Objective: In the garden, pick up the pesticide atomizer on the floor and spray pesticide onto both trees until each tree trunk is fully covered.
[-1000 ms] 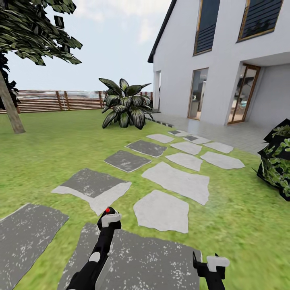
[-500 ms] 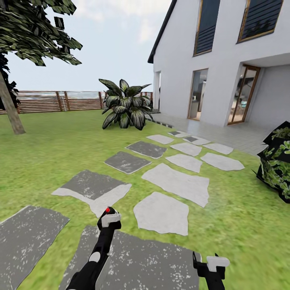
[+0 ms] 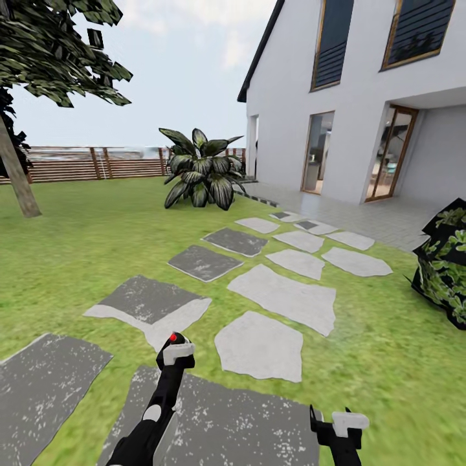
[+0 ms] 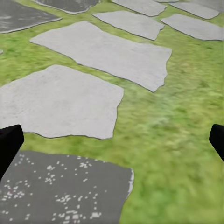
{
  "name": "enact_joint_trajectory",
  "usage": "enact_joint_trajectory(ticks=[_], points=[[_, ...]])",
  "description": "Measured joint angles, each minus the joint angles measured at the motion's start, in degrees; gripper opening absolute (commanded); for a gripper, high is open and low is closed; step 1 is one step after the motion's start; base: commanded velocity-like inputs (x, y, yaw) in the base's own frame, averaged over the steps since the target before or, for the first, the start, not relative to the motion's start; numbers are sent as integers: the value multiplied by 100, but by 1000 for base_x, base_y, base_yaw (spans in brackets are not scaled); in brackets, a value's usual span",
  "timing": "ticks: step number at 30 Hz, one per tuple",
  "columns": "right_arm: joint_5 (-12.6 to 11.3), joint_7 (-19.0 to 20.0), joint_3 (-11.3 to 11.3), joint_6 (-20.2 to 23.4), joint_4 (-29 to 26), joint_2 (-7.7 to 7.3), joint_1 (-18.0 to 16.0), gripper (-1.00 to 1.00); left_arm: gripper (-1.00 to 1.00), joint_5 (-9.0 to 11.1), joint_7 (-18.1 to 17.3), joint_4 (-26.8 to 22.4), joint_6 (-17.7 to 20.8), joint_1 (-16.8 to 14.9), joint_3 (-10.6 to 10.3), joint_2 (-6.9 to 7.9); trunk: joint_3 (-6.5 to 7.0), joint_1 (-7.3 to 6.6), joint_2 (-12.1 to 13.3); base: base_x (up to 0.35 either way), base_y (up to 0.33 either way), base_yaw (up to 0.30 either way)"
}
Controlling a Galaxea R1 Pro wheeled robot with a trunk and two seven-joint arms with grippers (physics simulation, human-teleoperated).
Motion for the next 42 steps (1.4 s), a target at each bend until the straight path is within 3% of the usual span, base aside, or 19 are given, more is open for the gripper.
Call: enact_joint_trajectory(ticks=[22,42], points=[[0,0,0,0,1,0,-1,100,-100,4,0,-1,0,0,0,0,395,-483,883,0,0,8],[0,1,0,-1,3,1,-3,100,-100,-3,0,6,1,3,4,1,754,-923,1685,0,0,271]])
